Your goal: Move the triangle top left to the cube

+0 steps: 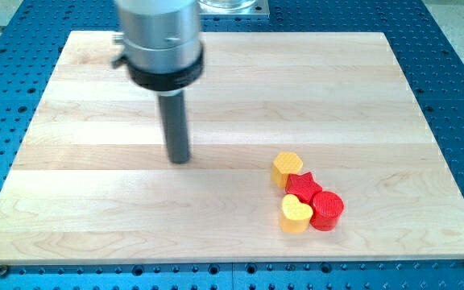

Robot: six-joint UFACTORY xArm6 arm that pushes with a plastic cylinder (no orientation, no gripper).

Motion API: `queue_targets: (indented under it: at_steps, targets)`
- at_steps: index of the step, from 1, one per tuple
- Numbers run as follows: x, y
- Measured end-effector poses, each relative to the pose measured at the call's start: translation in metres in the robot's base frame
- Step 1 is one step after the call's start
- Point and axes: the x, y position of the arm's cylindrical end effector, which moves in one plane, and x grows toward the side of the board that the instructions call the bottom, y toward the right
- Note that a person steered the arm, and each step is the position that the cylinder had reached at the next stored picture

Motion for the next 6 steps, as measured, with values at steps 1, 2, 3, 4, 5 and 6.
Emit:
queue_targets:
  at_steps: [1, 2, 3, 4, 5, 6]
  targets:
    - [-0.021, -0.084]
    - [-0.064, -0.123]
    - [-0.119, -0.111]
    - [-0.121, -0.116]
    - [-0.15, -0.118]
    - [-0.162, -0.112]
